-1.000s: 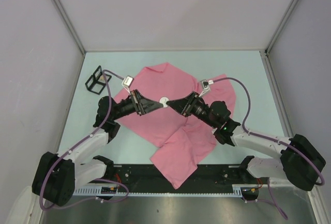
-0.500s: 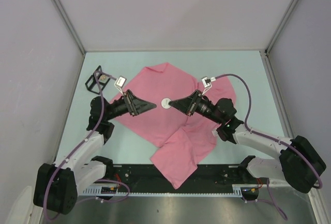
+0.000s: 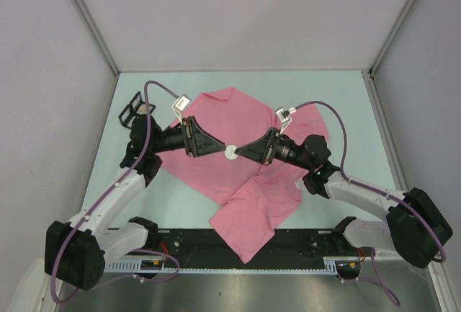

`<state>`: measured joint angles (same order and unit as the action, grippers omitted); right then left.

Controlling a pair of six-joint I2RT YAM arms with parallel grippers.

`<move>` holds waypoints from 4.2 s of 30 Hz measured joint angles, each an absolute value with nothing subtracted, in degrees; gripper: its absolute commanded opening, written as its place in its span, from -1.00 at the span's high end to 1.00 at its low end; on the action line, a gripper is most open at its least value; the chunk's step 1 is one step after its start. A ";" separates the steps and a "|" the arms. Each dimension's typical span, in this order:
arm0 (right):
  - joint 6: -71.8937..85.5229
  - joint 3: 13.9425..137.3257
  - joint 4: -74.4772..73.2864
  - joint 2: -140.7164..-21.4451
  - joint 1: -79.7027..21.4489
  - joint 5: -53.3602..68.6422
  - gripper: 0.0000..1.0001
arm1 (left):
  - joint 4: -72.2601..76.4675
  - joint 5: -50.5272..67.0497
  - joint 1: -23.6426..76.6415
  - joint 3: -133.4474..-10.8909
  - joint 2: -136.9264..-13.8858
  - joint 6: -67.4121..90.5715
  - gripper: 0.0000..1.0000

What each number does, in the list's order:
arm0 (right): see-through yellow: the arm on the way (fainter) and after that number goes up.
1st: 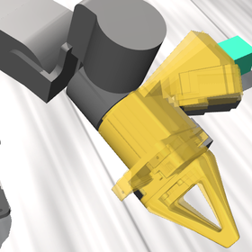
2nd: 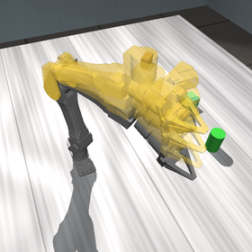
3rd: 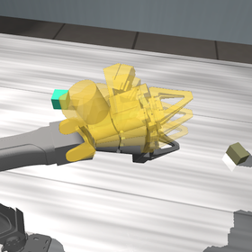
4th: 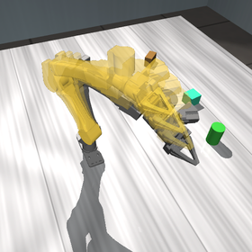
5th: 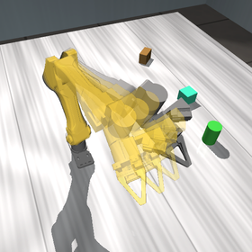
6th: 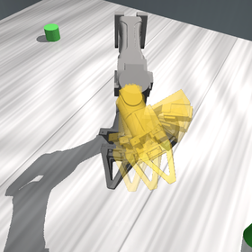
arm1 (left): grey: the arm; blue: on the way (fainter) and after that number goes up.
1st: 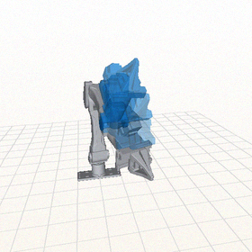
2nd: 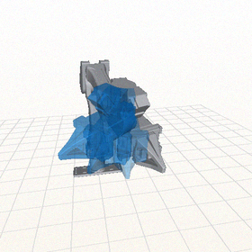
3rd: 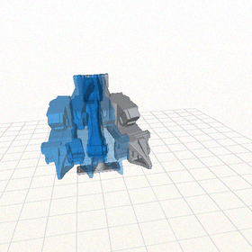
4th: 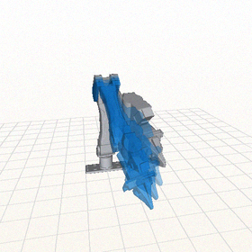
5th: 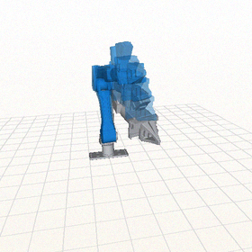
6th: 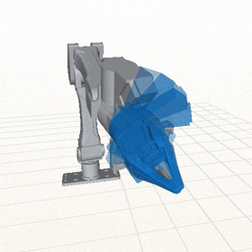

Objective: Remove the brooch from the garment

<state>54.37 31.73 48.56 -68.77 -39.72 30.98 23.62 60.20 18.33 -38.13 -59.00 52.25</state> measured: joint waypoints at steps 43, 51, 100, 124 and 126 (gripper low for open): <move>54.63 35.70 39.46 -70.50 -41.76 29.89 0.14 | 4.23 59.11 20.14 -43.75 -62.06 38.33 0.99; 54.57 35.92 39.77 -70.59 -41.60 31.00 0.32 | 2.44 59.13 20.14 -44.16 -62.06 37.04 0.99; 46.59 38.48 35.83 -71.33 -43.83 28.16 0.86 | -1.26 58.67 19.31 -45.63 -62.22 39.03 0.99; 44.58 39.97 29.47 -70.24 -47.86 17.37 -0.26 | -12.10 52.97 19.68 -51.22 -61.30 34.96 0.99; 44.69 39.97 26.65 -68.93 -47.53 17.04 -0.32 | -16.62 48.03 20.45 -53.82 -61.06 31.94 0.99</move>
